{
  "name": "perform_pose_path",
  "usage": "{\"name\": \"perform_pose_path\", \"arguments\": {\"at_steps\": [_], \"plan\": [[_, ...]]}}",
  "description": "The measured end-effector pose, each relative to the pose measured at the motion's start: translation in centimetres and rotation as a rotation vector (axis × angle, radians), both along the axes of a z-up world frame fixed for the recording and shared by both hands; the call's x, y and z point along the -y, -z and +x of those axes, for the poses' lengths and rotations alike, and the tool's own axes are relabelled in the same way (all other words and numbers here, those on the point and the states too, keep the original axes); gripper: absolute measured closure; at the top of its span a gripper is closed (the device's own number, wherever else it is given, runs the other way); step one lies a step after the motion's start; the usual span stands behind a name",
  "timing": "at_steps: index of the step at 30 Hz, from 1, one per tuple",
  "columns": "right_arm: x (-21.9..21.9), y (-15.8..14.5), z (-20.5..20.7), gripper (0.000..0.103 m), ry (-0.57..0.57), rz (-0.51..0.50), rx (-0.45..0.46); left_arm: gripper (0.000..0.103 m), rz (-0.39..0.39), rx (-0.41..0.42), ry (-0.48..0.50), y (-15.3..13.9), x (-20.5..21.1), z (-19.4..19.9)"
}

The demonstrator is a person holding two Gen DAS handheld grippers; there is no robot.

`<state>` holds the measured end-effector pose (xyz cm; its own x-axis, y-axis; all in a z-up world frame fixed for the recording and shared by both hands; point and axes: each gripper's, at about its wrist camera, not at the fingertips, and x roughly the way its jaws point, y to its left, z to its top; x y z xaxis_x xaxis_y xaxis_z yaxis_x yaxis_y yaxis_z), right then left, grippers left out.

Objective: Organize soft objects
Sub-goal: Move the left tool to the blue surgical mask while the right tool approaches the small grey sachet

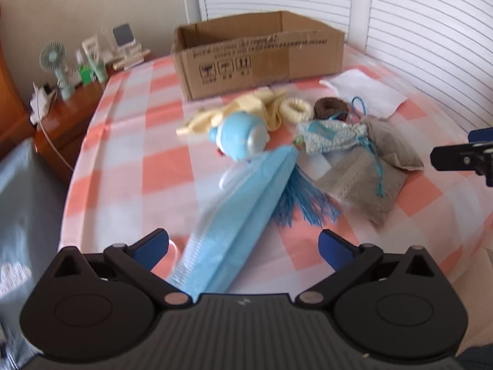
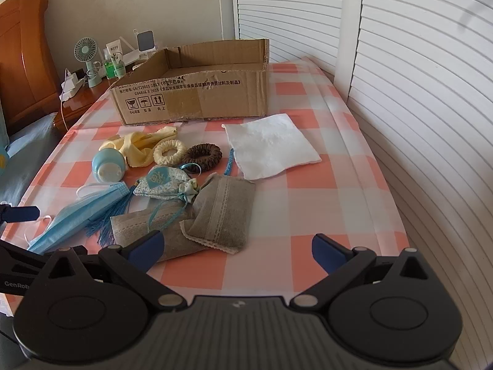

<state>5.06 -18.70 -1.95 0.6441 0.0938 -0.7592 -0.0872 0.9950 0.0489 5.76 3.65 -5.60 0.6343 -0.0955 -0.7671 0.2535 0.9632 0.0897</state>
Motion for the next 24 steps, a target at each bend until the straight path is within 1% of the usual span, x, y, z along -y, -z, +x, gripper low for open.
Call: {"name": "perform_pose_path", "arguments": {"at_steps": [2, 5, 7, 10, 12, 14, 16, 21, 24], "plan": [[0.0, 0.1, 0.2, 0.0, -0.001, 0.003, -0.002, 0.001, -0.02, 0.012, 0.018, -0.4, -0.5, 0.4], [-0.1, 0.3, 0.3, 0.0, -0.005, 0.0, -0.009, 0.001, -0.041, -0.013, 0.04, -0.3, -1.0, 1.3], [-0.2, 0.5, 0.4, 0.0, -0.01, -0.004, -0.015, 0.001, -0.04, -0.012, 0.041, -0.1, -1.3, 1.6], [-0.2, 0.8, 0.8, 0.0, -0.014, -0.005, -0.027, 0.009, -0.046, -0.004, 0.042, 0.1, -1.5, 1.9], [-0.1, 1.1, 1.3, 0.0, -0.009, 0.002, -0.034, 0.021, -0.054, -0.006, 0.038, 0.1, -1.7, 2.1], [0.0, 1.5, 1.8, 0.0, -0.005, 0.004, -0.039, 0.029, -0.065, -0.007, 0.037, 0.2, -1.8, 2.3], [0.0, 1.8, 2.4, 0.0, 0.002, 0.007, -0.039, 0.029, -0.069, -0.004, 0.038, 0.2, -1.8, 2.3], [-0.7, 2.5, 4.4, 0.0, 0.005, 0.01, -0.025, 0.029, -0.043, 0.014, 0.046, 0.2, -1.7, 2.4], [-1.3, 3.1, 5.4, 0.007, 0.003, -0.012, -0.035, 0.029, -0.042, 0.017, 0.049, 0.2, -1.7, 2.5]]}}
